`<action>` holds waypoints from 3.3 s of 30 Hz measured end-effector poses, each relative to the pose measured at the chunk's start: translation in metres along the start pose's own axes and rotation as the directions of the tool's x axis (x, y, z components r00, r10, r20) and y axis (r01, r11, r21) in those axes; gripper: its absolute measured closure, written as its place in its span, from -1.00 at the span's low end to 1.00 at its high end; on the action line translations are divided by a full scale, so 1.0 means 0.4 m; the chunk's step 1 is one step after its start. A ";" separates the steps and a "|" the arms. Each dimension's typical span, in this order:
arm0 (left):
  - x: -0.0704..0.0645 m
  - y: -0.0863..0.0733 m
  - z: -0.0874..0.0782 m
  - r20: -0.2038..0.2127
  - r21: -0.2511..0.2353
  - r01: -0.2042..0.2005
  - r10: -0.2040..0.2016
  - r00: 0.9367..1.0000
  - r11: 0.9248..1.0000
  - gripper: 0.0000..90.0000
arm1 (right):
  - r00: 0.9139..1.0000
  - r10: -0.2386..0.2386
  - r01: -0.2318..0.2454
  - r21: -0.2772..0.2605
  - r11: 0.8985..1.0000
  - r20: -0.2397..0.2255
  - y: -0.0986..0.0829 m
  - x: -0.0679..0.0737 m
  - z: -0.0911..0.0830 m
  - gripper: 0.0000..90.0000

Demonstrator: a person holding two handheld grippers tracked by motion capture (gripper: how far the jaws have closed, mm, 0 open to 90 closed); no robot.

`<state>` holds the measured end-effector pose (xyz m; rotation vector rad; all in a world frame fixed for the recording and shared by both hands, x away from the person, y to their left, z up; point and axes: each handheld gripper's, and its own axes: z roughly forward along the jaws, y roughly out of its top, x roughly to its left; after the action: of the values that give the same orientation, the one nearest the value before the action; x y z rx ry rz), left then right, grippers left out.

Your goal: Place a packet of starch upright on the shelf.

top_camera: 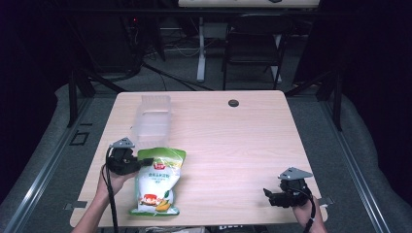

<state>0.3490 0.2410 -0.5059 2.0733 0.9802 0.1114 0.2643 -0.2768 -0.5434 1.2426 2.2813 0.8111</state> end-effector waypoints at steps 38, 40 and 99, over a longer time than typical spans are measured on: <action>-0.108 0.107 -0.123 0.096 -0.051 -0.247 0.251 0.963 0.968 1.00 | 1.000 0.008 -0.008 0.000 1.000 0.001 0.000 -0.001 0.001 -0.68; -0.114 0.110 -0.127 0.094 -0.049 -0.260 0.264 0.960 0.964 1.00 | 1.000 0.003 -0.003 0.003 1.000 0.004 0.000 -0.001 -0.001 -0.68; -0.051 0.347 -0.289 -0.130 -0.107 -0.448 0.434 0.891 0.887 1.00 | 1.000 0.011 -0.011 -0.002 1.000 0.002 0.000 -0.001 0.002 -0.68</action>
<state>0.3732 0.2512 -0.3262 2.1459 0.5215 0.5119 0.2651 -0.2770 -0.5437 1.2557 2.2738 0.8149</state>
